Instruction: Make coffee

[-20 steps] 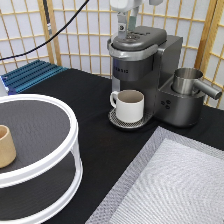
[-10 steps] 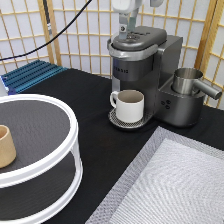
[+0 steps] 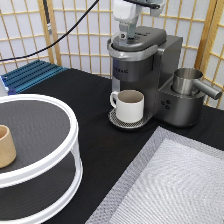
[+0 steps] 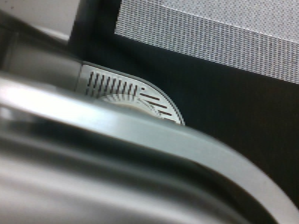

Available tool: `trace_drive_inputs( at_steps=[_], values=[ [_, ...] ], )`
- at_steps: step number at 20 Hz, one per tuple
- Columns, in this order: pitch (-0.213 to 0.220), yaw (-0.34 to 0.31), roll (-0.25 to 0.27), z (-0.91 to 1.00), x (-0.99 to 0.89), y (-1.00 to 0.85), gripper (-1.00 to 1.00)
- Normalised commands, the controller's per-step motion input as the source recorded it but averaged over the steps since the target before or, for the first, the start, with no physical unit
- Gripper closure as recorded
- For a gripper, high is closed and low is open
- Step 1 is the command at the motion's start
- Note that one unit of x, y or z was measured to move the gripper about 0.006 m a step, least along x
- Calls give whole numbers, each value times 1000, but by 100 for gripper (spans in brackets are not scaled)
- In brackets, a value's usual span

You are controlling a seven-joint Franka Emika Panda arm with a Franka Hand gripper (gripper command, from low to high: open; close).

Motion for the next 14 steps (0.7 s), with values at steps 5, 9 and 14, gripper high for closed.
trace_drive_inputs(
  at_steps=[5,9,14],
  values=[
    [23,19,12,385,-357,-467,-100],
    [0,38,173,359,1,-931,-100],
    [0,13,279,-229,65,-928,-100]
  ],
)
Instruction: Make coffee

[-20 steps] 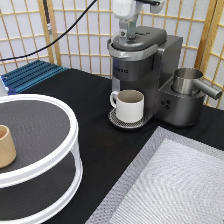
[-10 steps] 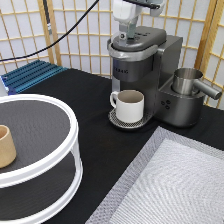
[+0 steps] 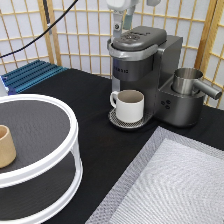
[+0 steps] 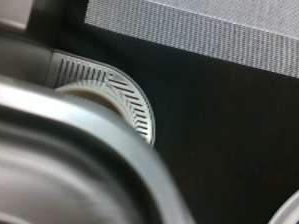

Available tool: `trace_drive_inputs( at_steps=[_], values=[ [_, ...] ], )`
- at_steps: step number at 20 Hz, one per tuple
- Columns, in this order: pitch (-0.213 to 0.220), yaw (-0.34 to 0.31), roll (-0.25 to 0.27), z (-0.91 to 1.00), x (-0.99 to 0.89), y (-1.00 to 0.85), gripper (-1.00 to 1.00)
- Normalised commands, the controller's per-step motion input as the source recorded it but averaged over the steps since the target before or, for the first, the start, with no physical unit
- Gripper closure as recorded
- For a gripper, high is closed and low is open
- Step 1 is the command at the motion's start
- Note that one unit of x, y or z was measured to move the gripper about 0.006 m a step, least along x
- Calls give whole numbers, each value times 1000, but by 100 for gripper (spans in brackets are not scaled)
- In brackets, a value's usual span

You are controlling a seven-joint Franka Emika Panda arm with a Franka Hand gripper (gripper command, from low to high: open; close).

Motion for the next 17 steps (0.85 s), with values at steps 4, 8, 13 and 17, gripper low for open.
trace_drive_inputs(
  at_steps=[4,8,13,17],
  values=[
    [0,0,290,-525,98,-939,-100],
    [-33,0,205,-480,-29,-975,-100],
    [-227,-34,21,-197,-458,-412,-100],
    [33,0,0,0,47,0,-100]
  ],
)
